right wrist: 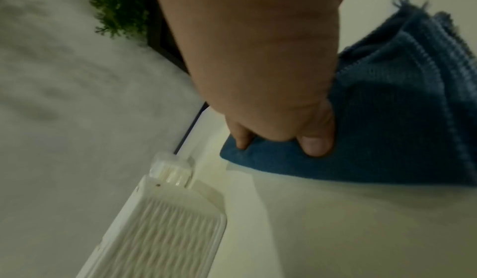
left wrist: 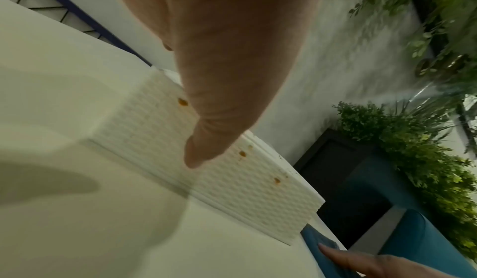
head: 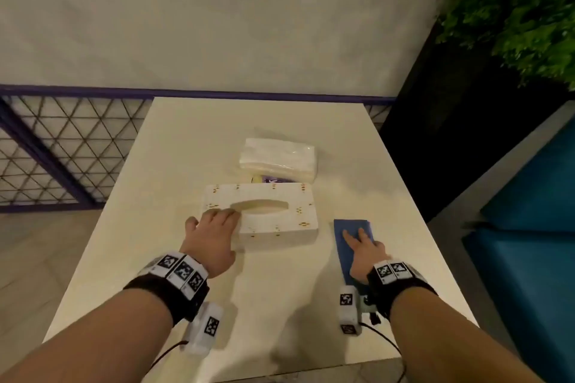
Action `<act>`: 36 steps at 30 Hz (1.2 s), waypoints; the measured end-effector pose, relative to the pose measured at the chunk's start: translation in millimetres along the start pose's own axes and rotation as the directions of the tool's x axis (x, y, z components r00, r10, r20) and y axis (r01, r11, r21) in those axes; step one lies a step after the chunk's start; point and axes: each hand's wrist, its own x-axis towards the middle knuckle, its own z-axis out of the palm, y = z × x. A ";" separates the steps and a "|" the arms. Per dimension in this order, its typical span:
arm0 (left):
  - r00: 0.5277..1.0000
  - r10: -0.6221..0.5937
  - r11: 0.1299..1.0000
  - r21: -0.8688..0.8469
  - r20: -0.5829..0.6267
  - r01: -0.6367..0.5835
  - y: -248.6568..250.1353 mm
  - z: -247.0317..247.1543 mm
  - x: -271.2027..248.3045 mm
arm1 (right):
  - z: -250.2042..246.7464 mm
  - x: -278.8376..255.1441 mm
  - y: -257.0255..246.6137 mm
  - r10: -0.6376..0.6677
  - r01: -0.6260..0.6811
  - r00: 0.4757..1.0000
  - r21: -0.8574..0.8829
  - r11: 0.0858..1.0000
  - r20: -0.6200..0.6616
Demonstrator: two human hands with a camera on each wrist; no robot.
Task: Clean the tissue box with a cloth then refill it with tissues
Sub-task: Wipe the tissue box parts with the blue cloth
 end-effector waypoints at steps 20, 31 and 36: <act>0.996 0.002 0.999 0.047 0.086 -0.006 -15.6 -17.5 18.5 | -57.8 -36.5 -187.3 -0.646 0.606 0.757 -0.266 0.750 -0.099; 0.993 0.027 0.993 0.113 0.113 -0.040 -9.5 -16.7 15.3 | -73.9 -21.2 -98.8 -0.495 0.460 0.869 -0.386 0.800 0.008; 0.992 0.034 0.989 0.142 0.120 -0.051 -5.1 -20.4 15.6 | -52.7 -42.0 -178.1 -0.629 0.594 0.776 -0.377 0.710 0.039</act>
